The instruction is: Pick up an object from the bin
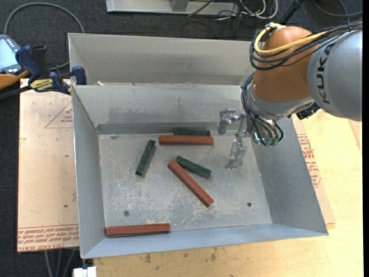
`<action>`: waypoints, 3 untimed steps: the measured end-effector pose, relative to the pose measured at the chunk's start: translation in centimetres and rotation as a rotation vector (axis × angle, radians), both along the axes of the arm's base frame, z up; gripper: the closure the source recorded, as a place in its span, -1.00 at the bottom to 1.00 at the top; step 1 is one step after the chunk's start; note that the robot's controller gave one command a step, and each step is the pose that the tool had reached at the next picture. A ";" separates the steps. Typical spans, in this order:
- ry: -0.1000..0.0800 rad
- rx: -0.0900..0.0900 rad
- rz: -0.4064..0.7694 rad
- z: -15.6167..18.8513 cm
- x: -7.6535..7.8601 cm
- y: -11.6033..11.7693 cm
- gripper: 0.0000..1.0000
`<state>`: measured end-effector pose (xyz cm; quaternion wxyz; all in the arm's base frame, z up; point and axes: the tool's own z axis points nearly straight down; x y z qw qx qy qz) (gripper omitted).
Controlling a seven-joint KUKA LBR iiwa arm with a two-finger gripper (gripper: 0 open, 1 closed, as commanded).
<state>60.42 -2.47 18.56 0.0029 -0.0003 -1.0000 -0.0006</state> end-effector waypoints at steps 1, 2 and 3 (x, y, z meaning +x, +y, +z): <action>0.001 0.000 -0.057 -11.9 -1.4 5.5 -1.00; -0.010 0.001 -0.050 -8.4 -1.9 6.6 -1.00; -0.008 -0.001 -0.299 -8.0 -1.3 5.9 -1.00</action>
Offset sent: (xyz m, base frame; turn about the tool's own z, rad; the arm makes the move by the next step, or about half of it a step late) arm -0.0120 0.0526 -0.1156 0.0619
